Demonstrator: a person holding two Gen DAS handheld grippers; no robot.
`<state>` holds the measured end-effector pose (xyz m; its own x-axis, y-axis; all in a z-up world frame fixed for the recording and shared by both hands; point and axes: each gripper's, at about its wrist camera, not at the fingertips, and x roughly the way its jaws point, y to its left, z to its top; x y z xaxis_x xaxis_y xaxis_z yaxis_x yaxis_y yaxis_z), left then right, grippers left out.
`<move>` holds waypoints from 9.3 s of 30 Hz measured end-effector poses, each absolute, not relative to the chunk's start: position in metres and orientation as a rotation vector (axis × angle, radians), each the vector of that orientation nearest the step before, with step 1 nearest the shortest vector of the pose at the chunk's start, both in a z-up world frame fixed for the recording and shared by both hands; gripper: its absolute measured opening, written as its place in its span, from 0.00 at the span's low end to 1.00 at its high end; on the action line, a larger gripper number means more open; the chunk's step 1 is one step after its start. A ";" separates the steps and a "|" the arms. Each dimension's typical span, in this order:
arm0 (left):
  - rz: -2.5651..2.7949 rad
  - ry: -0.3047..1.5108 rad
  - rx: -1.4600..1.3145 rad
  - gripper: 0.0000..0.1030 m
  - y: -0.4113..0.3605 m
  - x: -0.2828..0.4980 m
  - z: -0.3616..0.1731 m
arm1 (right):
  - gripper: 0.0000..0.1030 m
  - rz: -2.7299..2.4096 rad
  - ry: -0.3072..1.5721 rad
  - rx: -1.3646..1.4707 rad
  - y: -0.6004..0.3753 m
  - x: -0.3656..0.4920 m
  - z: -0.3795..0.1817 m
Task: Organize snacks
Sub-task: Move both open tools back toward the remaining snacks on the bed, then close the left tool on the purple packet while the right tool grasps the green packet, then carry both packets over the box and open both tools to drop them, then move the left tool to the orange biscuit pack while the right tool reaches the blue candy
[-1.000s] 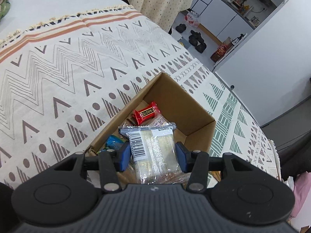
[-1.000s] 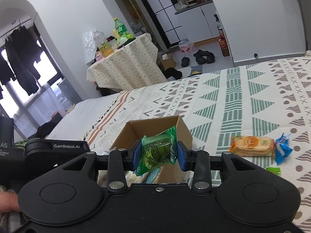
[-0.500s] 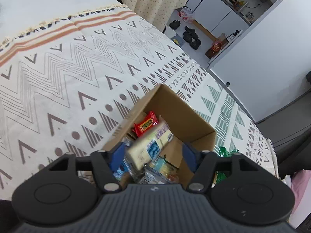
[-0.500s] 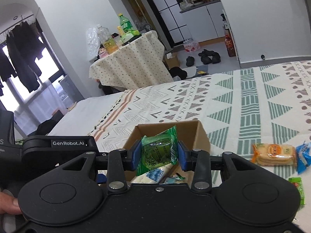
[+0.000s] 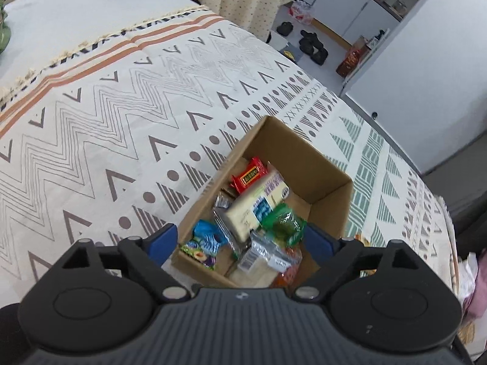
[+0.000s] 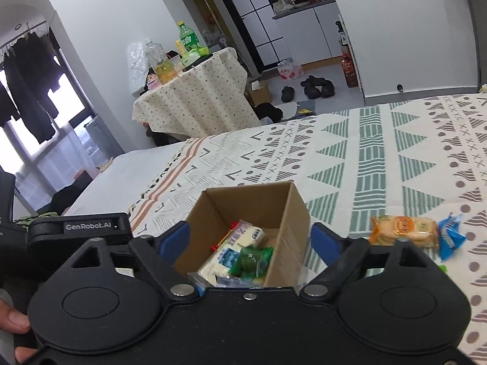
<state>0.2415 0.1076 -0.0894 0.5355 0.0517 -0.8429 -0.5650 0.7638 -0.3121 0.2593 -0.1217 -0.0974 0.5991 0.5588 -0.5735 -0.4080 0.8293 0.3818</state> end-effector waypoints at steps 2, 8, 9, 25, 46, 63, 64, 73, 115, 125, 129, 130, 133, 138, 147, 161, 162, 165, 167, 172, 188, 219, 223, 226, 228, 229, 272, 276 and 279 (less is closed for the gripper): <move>0.410 0.941 -0.594 0.91 0.102 0.237 -0.084 | 0.86 0.561 0.755 0.223 -0.127 0.258 -0.096; 0.411 0.932 -0.554 0.99 0.083 0.230 -0.077 | 0.94 0.560 0.750 0.219 -0.144 0.246 -0.091; 0.408 0.928 -0.552 1.00 0.080 0.228 -0.077 | 0.95 0.557 0.753 0.215 -0.146 0.245 -0.090; 0.327 0.889 -0.469 1.00 0.016 0.207 -0.059 | 0.97 0.429 0.787 0.263 -0.221 0.223 -0.079; 0.200 0.917 -0.337 1.00 -0.052 0.204 -0.067 | 0.93 0.247 0.808 0.481 -0.291 0.207 -0.095; 0.114 1.035 -0.400 0.97 -0.098 0.242 -0.141 | 0.83 0.159 0.906 0.648 -0.324 0.227 -0.131; 0.107 1.040 -0.400 0.97 -0.100 0.244 -0.145 | 0.83 0.157 0.908 0.651 -0.325 0.228 -0.132; 0.041 1.108 -0.378 0.91 -0.125 0.260 -0.183 | 0.78 0.168 0.970 0.666 -0.323 0.245 -0.149; 0.147 1.103 -0.468 0.30 -0.074 0.299 -0.195 | 0.50 0.212 1.068 0.425 -0.257 0.313 -0.203; 0.172 1.091 -0.446 0.30 -0.074 0.295 -0.185 | 0.21 0.238 1.073 0.393 -0.258 0.309 -0.203; 0.182 1.072 -0.437 0.30 -0.075 0.292 -0.176 | 0.21 0.272 1.049 0.411 -0.263 0.304 -0.194; 0.184 1.068 -0.436 0.30 -0.075 0.292 -0.174 | 0.21 0.275 1.044 0.415 -0.263 0.304 -0.192; 0.186 1.054 -0.438 0.30 -0.075 0.289 -0.165 | 0.21 0.285 1.016 0.423 -0.265 0.303 -0.182; 0.189 1.022 -0.430 0.30 -0.075 0.285 -0.147 | 0.21 0.325 0.950 0.454 -0.265 0.297 -0.164; 0.200 0.966 -0.432 0.30 -0.067 0.277 -0.120 | 0.21 0.386 0.867 0.475 -0.262 0.291 -0.144; 0.250 0.884 -0.440 0.30 -0.030 0.258 -0.081 | 0.21 0.471 0.775 0.455 -0.230 0.272 -0.116; 0.253 0.879 -0.441 0.30 -0.026 0.257 -0.079 | 0.21 0.479 0.770 0.450 -0.227 0.271 -0.114; 0.264 0.866 -0.441 0.30 -0.017 0.252 -0.073 | 0.21 0.495 0.763 0.428 -0.218 0.266 -0.110; 0.275 0.859 -0.442 0.30 -0.010 0.248 -0.071 | 0.21 0.507 0.757 0.417 -0.213 0.263 -0.107; 0.309 0.845 -0.452 0.30 0.009 0.241 -0.068 | 0.21 0.530 0.737 0.407 -0.204 0.255 -0.100; 0.328 0.843 -0.528 0.30 0.066 0.249 -0.085 | 0.21 0.604 0.754 0.354 -0.145 0.256 -0.109; 0.358 0.890 -0.491 0.80 0.083 0.281 -0.100 | 0.44 0.526 0.846 0.357 -0.132 0.285 -0.127; 0.360 0.885 -0.480 0.84 0.077 0.274 -0.095 | 0.46 0.512 0.846 0.358 -0.139 0.281 -0.123; 0.360 0.898 -0.464 0.85 0.072 0.269 -0.092 | 0.46 0.507 0.849 0.363 -0.145 0.279 -0.120; 0.355 0.904 -0.461 0.89 0.069 0.265 -0.090 | 0.48 0.507 0.853 0.365 -0.148 0.278 -0.120; 0.355 0.903 -0.456 0.89 0.067 0.263 -0.088 | 0.50 0.507 0.855 0.365 -0.149 0.278 -0.119; 0.271 0.802 -0.240 1.00 -0.039 0.228 -0.040 | 1.00 0.419 0.690 0.301 -0.276 0.254 -0.065; 0.266 0.817 -0.249 1.00 -0.051 0.237 -0.046 | 1.00 0.379 0.712 0.309 -0.290 0.262 -0.073; 0.248 0.824 -0.274 1.00 -0.058 0.243 -0.050 | 1.00 0.361 0.734 0.332 -0.300 0.268 -0.080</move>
<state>0.2435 -0.0580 -0.0501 0.6546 0.1101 -0.7479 -0.3212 0.9361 -0.1433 0.2676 -0.2997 -0.0797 0.6867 0.4298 -0.5863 -0.2018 0.8875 0.4143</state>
